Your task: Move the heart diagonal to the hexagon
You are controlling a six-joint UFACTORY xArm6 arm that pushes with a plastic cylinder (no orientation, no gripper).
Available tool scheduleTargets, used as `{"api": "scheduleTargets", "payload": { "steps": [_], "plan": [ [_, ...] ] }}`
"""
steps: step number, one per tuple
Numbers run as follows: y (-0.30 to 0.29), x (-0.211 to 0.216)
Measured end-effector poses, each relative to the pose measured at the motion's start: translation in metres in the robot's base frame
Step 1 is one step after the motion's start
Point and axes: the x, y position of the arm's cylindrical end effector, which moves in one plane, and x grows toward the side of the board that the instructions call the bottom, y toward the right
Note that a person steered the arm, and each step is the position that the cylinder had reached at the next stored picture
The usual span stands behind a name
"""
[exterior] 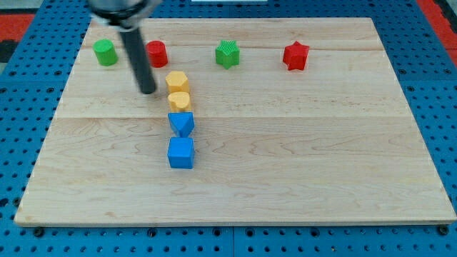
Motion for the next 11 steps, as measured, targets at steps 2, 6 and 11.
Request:
{"api": "scheduleTargets", "payload": {
  "steps": [2, 6, 11],
  "plan": [
    [0.086, -0.01],
    [-0.029, 0.049],
    [0.087, 0.109]
  ]
}}
